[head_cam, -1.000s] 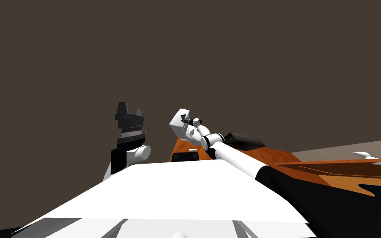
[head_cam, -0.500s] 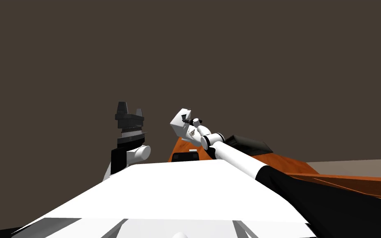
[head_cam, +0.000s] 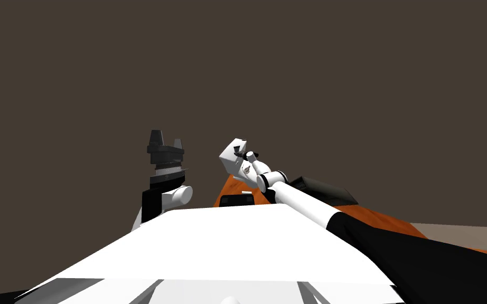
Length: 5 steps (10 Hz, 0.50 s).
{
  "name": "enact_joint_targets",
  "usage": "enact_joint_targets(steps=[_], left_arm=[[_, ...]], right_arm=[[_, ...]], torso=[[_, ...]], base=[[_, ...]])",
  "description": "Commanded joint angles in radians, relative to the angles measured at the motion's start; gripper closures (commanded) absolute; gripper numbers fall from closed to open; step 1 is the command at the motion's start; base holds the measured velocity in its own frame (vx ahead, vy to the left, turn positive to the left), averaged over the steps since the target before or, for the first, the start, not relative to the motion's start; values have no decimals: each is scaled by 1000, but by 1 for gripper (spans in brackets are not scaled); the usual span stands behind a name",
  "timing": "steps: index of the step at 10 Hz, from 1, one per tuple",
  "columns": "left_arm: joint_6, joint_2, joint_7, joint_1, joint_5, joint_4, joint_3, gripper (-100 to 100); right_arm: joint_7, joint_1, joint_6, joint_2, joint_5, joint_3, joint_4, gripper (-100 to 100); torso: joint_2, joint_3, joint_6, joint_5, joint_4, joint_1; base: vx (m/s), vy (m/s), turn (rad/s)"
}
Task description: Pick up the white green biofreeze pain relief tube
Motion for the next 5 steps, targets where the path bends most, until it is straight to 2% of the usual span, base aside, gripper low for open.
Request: enact_joint_targets(steps=[1, 2, 3, 5], left_arm=[[0, 0, 0, 0, 0, 0, 0, 0], [0, 0, 0, 0, 0, 0, 0, 0], [0, 0, 0, 0, 0, 0, 0, 0], [0, 0, 0, 0, 0, 0, 0, 0]], right_arm=[[-38, -5, 0, -2, -1, -5, 10, -100], [-84, 6, -48, -2, 59, -9, -6, -100], [-109, 6, -50, -2, 84, -9, -6, -100], [-143, 6, -50, -2, 90, -9, -6, -100]], torso=[[0, 0, 0, 0, 0, 0], [-1, 0, 0, 1, 0, 3], [0, 0, -1, 1, 0, 1], [1, 0, 0, 1, 0, 2]], base=[[-2, -9, -17], [-17, -56, 363], [-62, -81, 235], [-2, -30, 17]])
